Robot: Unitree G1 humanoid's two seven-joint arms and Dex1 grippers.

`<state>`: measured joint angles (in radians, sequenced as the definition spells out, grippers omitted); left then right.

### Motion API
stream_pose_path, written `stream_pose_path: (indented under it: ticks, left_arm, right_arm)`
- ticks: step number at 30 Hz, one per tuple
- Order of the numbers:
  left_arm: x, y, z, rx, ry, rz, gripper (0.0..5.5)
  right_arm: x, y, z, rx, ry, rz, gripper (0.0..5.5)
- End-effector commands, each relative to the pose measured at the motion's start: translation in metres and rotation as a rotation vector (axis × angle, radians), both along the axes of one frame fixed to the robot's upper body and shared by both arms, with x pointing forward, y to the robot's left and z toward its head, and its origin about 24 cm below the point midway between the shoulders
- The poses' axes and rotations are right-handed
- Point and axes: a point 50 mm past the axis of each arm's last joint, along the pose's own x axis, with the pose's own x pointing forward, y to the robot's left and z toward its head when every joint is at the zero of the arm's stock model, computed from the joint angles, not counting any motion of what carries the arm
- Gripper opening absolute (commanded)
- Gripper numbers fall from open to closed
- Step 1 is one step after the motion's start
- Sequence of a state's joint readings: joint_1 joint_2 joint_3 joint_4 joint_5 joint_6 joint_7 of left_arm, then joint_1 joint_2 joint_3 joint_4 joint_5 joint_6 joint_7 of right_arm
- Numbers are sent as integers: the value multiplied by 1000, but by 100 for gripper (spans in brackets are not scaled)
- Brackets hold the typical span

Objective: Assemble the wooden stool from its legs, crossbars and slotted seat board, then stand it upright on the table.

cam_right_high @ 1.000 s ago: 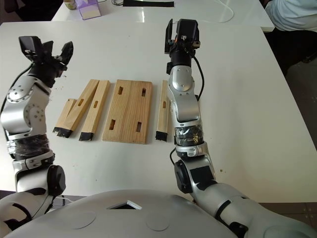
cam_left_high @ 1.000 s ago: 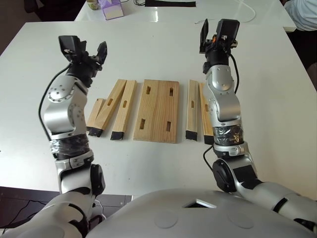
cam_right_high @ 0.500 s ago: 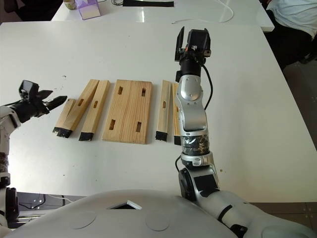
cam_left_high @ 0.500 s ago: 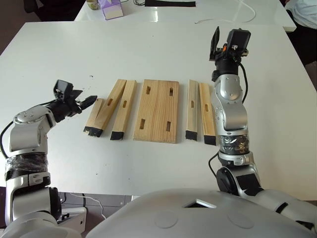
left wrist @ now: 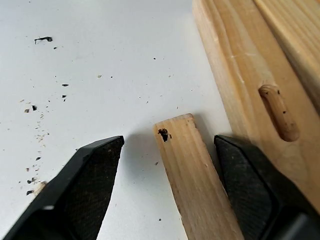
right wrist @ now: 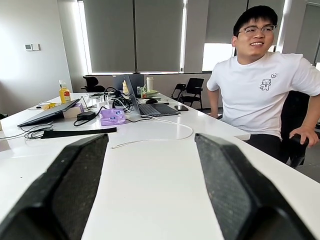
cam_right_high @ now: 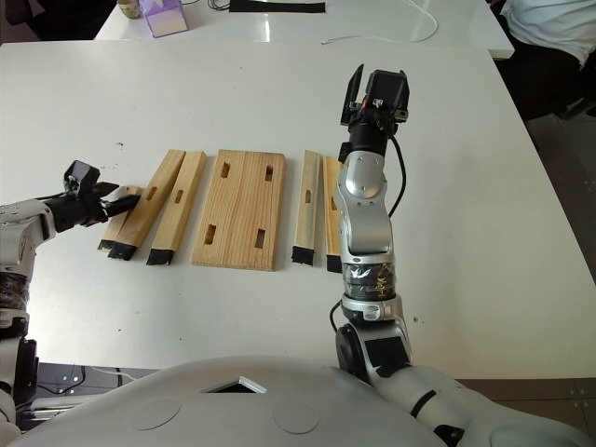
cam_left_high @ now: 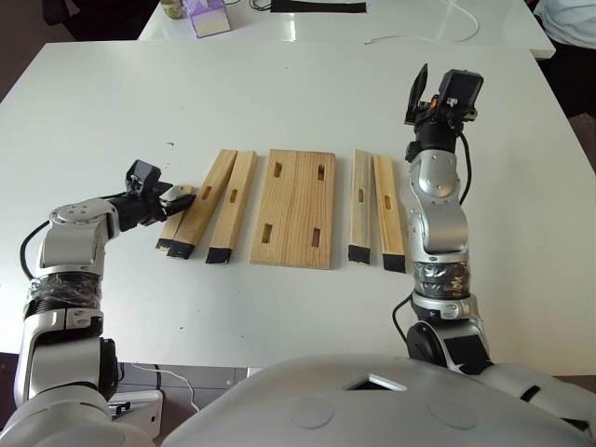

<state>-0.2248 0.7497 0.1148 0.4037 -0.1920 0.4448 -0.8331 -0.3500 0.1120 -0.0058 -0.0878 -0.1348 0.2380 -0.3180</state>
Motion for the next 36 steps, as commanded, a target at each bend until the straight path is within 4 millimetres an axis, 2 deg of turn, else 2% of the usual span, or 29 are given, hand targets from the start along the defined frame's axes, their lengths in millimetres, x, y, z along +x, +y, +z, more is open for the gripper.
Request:
stream_pose_path:
  ticks: [1,8,20,23,28,32,36]
  left_arm:
    - [-5,7,6,41,43,-36,337]
    - [-23,16,13,78,136,-78,337]
    - [-59,34,12,89,278,-81,337]
    - [-67,37,11,87,316,-99,296]
    - [-63,40,9,110,326,-107,212]
    - [-66,35,8,92,347,-179,141]
    - [-67,35,10,85,348,-215,130]
  right_arm:
    - [-4,1,-3,24,10,-26,319]
    - [-11,-5,-7,52,13,-100,319]
    - [-21,-6,-14,96,23,-184,319]
    - [-24,-7,-16,108,26,-207,319]
    - [-26,-8,-17,119,26,-231,319]
    - [-26,-9,-17,115,26,-235,319]
    - [-27,-11,-18,112,29,-234,319]
